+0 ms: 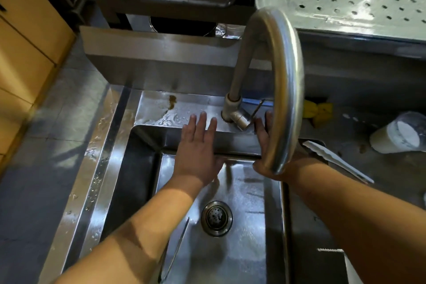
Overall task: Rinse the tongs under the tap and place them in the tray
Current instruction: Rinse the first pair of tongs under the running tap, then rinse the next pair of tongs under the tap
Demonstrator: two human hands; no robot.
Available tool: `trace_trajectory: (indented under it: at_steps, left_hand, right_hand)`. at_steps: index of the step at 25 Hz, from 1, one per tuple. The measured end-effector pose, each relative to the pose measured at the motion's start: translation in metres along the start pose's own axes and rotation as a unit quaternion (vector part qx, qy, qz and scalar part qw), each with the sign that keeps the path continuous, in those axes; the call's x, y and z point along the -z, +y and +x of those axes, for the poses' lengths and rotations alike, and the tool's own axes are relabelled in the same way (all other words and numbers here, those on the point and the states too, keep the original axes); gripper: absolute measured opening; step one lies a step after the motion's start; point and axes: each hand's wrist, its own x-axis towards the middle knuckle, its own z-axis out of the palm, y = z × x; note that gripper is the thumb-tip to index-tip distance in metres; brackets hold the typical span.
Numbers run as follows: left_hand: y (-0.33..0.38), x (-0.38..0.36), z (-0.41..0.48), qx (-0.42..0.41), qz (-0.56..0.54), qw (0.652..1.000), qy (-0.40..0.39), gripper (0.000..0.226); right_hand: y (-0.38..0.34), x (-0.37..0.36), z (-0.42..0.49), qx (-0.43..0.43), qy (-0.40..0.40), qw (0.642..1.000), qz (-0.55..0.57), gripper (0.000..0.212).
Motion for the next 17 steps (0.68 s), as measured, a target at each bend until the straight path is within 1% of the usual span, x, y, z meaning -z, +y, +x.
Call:
trace_trajectory:
  at_steps: [1,4,7,9,10,11,13,15,17]
  left_hand:
    - [-0.001,-0.006,0.000,0.005,0.021,1.000,-0.021,0.104]
    - [-0.001,-0.007,0.000,0.008,0.044,0.998,-0.042,0.108]
    - [0.006,0.008,0.001,0.021,0.062,0.994,-0.087,0.110]
    - [0.007,0.021,0.000,0.027,0.055,0.992,-0.113,0.114]
    - [0.011,0.027,-0.002,0.022,0.053,0.991,-0.120,0.115]
    - [0.014,0.032,-0.003,0.016,0.053,0.991,-0.121,0.116]
    - [0.013,0.042,-0.003,0.019,0.045,0.992,-0.118,0.116]
    - [0.013,0.046,-0.004,0.019,0.040,0.991,-0.126,0.114]
    - [0.014,0.045,-0.005,0.020,0.067,0.988,-0.134,0.114]
  right_hand:
    - [-0.001,0.004,-0.003,0.001,0.003,1.000,0.004,0.119]
    - [-0.004,0.010,-0.011,-0.008,0.010,0.999,0.038,0.114]
    - [-0.004,0.010,-0.015,-0.022,0.001,0.999,0.032,0.111]
    - [-0.007,0.015,-0.008,-0.020,-0.012,0.999,0.041,0.102]
    - [-0.006,0.017,-0.012,-0.024,-0.003,0.998,0.066,0.096]
    - [-0.005,0.020,-0.020,-0.029,0.021,0.994,0.101,0.088]
    - [-0.008,0.017,-0.050,-0.031,0.104,0.980,0.165,0.071]
    - [-0.004,0.001,-0.107,-0.032,0.185,0.970,0.153,0.055]
    - [0.011,-0.025,-0.163,-0.030,0.235,0.965,0.112,0.044]
